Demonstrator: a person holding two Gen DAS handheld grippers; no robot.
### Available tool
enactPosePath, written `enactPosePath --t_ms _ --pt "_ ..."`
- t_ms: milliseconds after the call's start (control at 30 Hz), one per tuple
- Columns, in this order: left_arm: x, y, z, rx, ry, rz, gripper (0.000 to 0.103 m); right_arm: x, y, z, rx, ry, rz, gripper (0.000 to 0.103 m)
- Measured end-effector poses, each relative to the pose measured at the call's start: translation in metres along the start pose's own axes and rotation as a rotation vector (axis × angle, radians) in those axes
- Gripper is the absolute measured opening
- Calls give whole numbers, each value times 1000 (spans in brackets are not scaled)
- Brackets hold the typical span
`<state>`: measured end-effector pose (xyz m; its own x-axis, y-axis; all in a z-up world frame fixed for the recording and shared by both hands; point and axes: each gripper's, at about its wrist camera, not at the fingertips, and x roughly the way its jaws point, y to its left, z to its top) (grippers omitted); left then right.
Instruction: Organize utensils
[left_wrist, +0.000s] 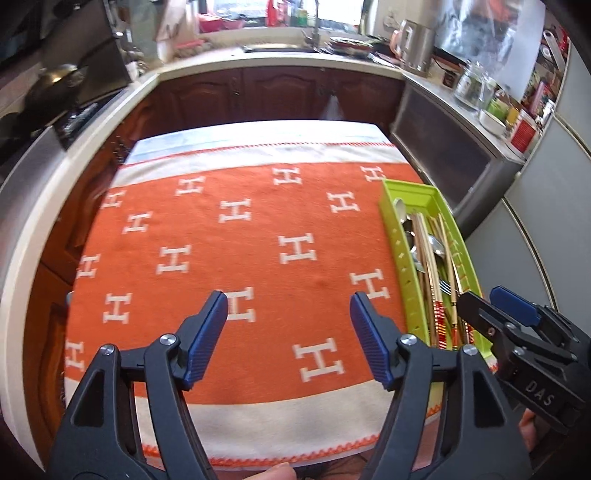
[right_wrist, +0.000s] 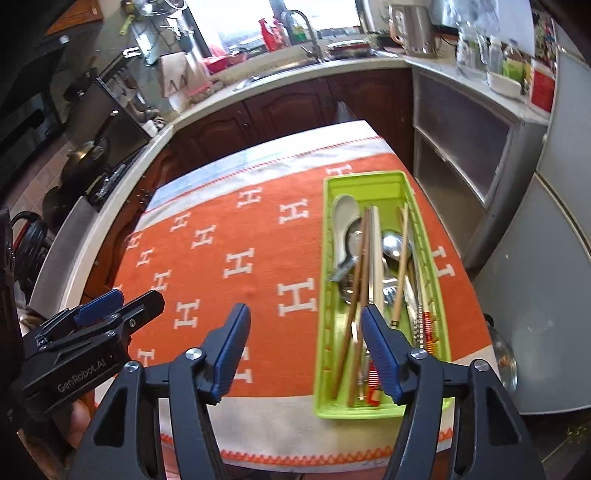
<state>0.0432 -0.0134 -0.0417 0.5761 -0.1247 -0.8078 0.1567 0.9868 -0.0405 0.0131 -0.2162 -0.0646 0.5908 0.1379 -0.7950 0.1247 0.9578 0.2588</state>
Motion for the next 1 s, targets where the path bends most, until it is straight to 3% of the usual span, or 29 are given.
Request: enactPosePath --t_ms 100,167,233,500,1000 --pt "-18 19 -7 -34 -33 85 69 -16 26 -5 -35 -31 24 71" --pt "-27 30 -11 -62 -41 98 69 -24 39 -7 -58 -50 30 81" --pt "-36 41 -16 -83 -52 112 69 -33 54 -11 -84 -70 36 84" --pt "-53 49 -31 -83 -85 134 70 -53 98 -17 -154 -119 45 87" --pt "-53 47 -31 -89 -85 124 70 -46 105 -14 -181 -91 57 87"
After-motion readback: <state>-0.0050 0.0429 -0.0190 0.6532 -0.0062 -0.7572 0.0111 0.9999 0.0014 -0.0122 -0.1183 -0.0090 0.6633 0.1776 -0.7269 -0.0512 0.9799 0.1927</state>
